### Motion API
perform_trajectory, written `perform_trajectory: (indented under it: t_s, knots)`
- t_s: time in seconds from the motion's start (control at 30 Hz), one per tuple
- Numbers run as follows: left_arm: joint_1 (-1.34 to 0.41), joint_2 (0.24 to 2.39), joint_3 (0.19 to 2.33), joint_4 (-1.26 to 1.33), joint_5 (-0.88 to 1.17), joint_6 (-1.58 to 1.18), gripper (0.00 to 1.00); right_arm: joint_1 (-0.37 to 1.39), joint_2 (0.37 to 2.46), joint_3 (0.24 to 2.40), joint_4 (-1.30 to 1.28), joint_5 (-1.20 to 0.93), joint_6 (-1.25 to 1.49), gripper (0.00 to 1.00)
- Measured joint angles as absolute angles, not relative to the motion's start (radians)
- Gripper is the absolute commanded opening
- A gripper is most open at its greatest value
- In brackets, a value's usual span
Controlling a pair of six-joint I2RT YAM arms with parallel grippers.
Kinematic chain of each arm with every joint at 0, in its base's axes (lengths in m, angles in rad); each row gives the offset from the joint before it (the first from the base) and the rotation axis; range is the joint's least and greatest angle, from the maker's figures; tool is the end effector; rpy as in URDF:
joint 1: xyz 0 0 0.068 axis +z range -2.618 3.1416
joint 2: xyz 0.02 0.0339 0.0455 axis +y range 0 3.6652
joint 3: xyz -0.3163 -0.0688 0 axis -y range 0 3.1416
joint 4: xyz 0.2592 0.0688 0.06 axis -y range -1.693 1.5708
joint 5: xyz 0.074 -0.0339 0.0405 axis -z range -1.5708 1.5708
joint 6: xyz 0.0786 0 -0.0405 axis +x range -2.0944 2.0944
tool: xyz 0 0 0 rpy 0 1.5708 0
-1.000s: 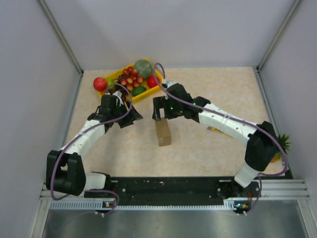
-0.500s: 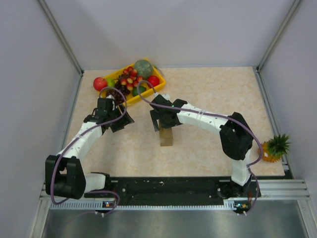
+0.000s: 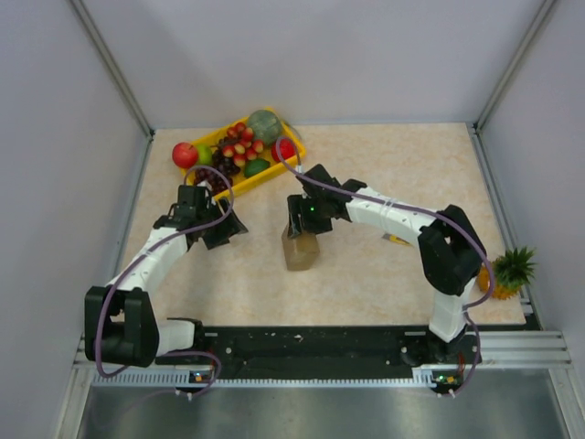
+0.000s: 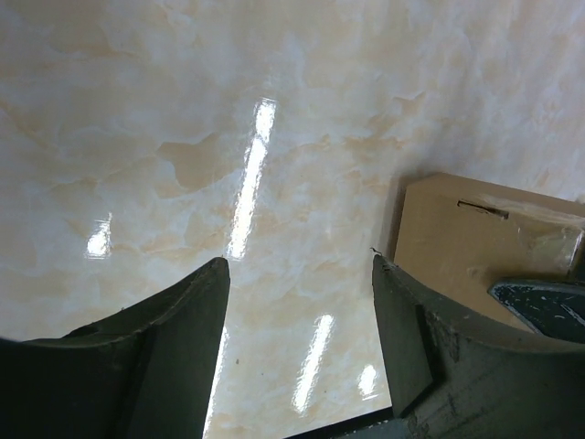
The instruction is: Unpack the express box
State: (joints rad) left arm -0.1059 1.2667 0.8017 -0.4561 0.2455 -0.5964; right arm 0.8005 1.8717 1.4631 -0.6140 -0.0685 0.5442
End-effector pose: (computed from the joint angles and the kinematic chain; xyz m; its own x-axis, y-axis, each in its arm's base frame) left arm 0.2712 -0.0480 0.2331 -0.7948 -0.4634 -0.3918 -0.2389 0.8325 -0.4999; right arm 0.3129 0.3302 0.2376 -0.8920 -0.1776 -0.4156 -0.3261 0.8896 0.3198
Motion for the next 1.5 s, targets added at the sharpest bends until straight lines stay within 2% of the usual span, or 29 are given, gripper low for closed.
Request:
perform_trajectory:
  t_s: [0.23,0.37,0.43,0.53,0.57,0.63,0.8,1.0,1.1,1.13,1.2,1.23,1.5]
  knots:
    - [-0.106,1.246,0.789,-0.457,0.25,-0.591,0.68,0.759,1.847,1.29,-0.292,-0.414,0.678,0.54]
    - [-0.106,1.24,0.785,-0.458,0.249,-0.591,0.68,0.766,1.88,1.269,-0.129,-0.527,0.76,0.56]
    - [-0.106,1.24,0.783,-0.462,0.249,-0.591,0.68,0.768,1.91,1.269,-0.041,-0.558,0.793,0.59]
    - [-0.106,1.24,0.783,-0.471,0.247,-0.59,0.68,0.768,1.948,1.269,0.017,-0.57,0.815,0.7]
    - [-0.106,1.24,0.783,-0.474,0.245,-0.588,0.68,0.768,1.959,1.269,0.022,-0.568,0.816,0.76]
    - [-0.106,1.242,0.783,-0.477,0.244,-0.588,0.68,0.768,1.969,1.269,0.015,-0.556,0.811,0.8]
    - [-0.106,1.256,0.783,-0.484,0.229,-0.588,0.68,0.767,1.971,1.268,-0.046,-0.49,0.773,0.83]
    - [-0.106,1.259,0.778,-0.493,0.218,-0.588,0.69,0.763,1.956,1.296,-0.236,-0.376,0.705,0.89]
    - [-0.106,1.259,0.777,-0.493,0.221,-0.584,0.74,0.763,1.925,1.322,-0.32,-0.295,0.654,0.92]
    - [-0.106,1.259,0.777,-0.492,0.222,-0.582,0.85,0.762,1.913,1.327,-0.346,-0.264,0.637,0.94]
    - [-0.106,1.258,0.775,-0.491,0.221,-0.574,0.97,0.762,1.889,1.332,-0.387,-0.21,0.608,0.95]
    - [-0.106,1.253,0.773,-0.492,0.214,-0.571,0.99,0.762,1.874,1.335,-0.411,-0.179,0.595,0.97]
    - [-0.106,1.174,0.762,-0.49,0.16,-0.566,0.99,0.762,1.801,1.357,-0.503,-0.022,0.532,0.99]
